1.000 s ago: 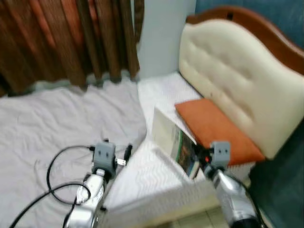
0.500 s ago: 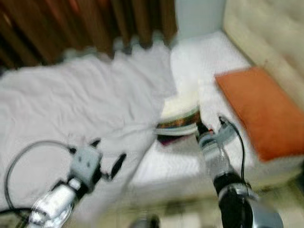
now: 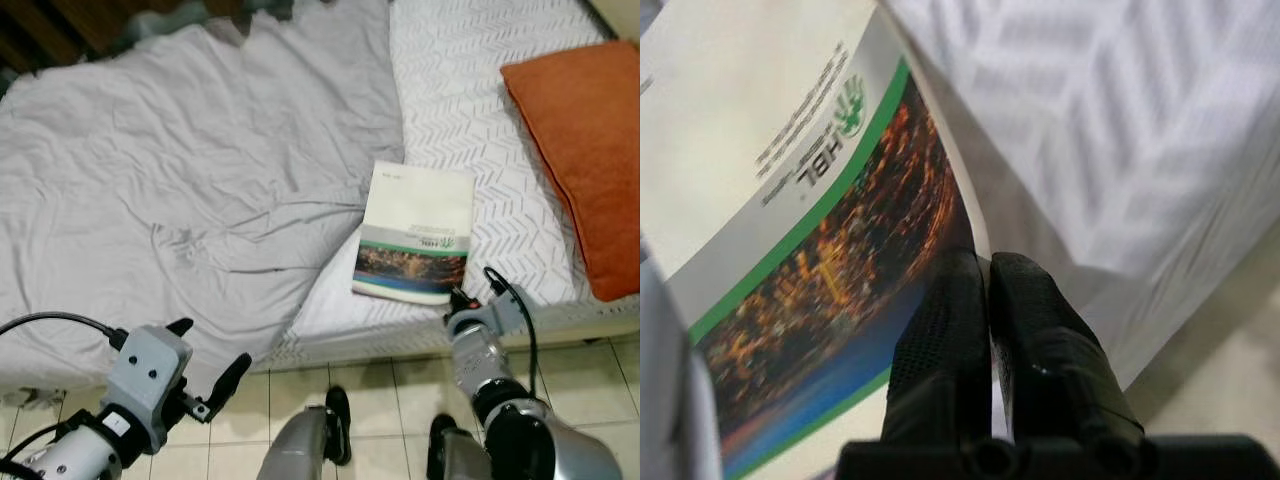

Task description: Clean up the room

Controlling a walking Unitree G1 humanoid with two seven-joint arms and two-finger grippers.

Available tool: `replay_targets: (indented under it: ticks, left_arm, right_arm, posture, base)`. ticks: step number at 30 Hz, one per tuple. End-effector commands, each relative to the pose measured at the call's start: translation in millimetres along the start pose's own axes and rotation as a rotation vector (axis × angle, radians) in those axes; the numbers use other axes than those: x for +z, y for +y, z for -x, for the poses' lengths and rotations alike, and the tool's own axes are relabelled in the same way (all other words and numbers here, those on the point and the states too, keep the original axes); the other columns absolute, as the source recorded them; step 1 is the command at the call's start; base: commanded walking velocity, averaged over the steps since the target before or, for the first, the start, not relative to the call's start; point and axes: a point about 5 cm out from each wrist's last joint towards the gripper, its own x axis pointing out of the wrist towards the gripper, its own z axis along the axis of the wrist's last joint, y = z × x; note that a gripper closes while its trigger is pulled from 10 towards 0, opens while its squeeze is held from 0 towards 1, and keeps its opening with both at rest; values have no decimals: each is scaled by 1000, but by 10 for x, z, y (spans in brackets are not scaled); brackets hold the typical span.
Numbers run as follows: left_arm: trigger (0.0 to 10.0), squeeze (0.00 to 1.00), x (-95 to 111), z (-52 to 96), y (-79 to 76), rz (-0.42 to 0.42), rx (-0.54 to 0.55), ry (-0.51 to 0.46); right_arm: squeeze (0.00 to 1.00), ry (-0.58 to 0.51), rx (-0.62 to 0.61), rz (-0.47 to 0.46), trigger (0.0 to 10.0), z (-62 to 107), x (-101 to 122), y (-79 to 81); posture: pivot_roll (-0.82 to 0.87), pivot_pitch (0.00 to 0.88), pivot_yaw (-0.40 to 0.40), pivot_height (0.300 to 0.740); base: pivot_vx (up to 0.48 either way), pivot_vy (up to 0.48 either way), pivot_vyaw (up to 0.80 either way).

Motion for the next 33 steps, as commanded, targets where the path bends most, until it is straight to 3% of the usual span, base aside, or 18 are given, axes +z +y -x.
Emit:
replay_targets:
  ticks: [1, 3, 5, 11, 16, 18, 19, 20, 21, 22, 24, 26, 28, 29, 32, 33]
  left_arm:
    - [10000, 0, -45, 41, -36, 17, -6, 39]
    - [10000, 0, -52, 36, -57, 24, -13, 38]
    - [10000, 0, -97, 44, -165, 55, -64, 56]
    - [10000, 0, -317, 101, -459, 136, -235, 116]
    - [10000, 0, -379, 0, -582, 124, -249, 48]
    - [10000, 0, -541, -281, -741, -33, -212, -92]
    - [10000, 0, -541, -281, -741, -33, -212, -92]
    - [10000, 0, -584, -372, -777, -56, -203, -110]
    - [10000, 0, -584, -372, -777, -56, -203, -110]
    - [10000, 0, -580, -513, -832, -69, -201, -153]
    - [10000, 0, -565, -617, -874, -77, -196, -185]
    - [10000, 0, -565, -617, -874, -77, -196, -185]
    - [10000, 0, -585, -768, -895, -81, -174, -204]
    - [10000, 0, -585, -768, -895, -81, -174, -204]
    - [10000, 0, -583, -1004, -898, -40, -129, -235]
    - [10000, 0, -583, -1004, -898, -40, -129, -235]
  right_arm:
    - [0, 2, -47, 62, 10000, 5, 6, -83]
    - [0, -13, -51, 81, 10000, -11, 73, -98]
    - [0, -45, -45, 159, 10000, -45, 221, -109]
    - [0, -85, -72, 243, 10000, -71, 395, -157]
    - [0, -106, -94, 266, 10000, -81, 503, -211]
    - [0, -119, -100, 290, 10000, -92, 593, -234]
    - [0, -119, -100, 290, 10000, -92, 593, -234]
    - [0, -121, -100, 295, 10000, -94, 608, -235]
    - [0, -121, -100, 295, 10000, -94, 608, -235]
    - [0, -130, -97, 317, 10000, -98, 644, -229]
    - [0, -139, -92, 329, 10000, -102, 675, -220]
    - [0, -139, -92, 329, 10000, -102, 675, -220]
    - [0, -147, -82, 331, 10000, -107, 700, -202]
    - [0, -147, -82, 331, 10000, -107, 700, -202]
    - [0, -145, -53, 270, 10000, -114, 718, -184]
    - [0, -145, -53, 270, 10000, -114, 718, -184]
  posture:
    - [278, 525, 263, 740]
    - [270, 525, 258, 740]
    - [255, 531, 244, 740]
    - [239, 543, 222, 740]
    - [226, 551, 200, 740]
    - [162, 586, 156, 740]
    - [162, 586, 156, 740]
    - [133, 596, 141, 740]
    - [133, 596, 141, 740]
    - [54, 616, 113, 740]
    - [25, 627, 101, 740]
    - [25, 627, 101, 740]
    - [-16, 655, 85, 740]
    - [-16, 655, 85, 740]
    - [-18, 656, 90, 740]
    - [-18, 656, 90, 740]
  base:
    - [0, 0, 0]
    - [0, 0, 0]
    - [0, 0, 0]
    - [0, 0, 0]
    - [0, 0, 0]
    - [0, 0, 0]
    - [0, 0, 0]
    - [0, 0, 0]
    - [0, 0, 0]
    - [0, 0, 0]
    - [0, 0, 0]
    - [0, 0, 0]
    - [0, 0, 0]
    - [0, 0, 0]
    - [0, 0, 0]
    - [0, 0, 0]
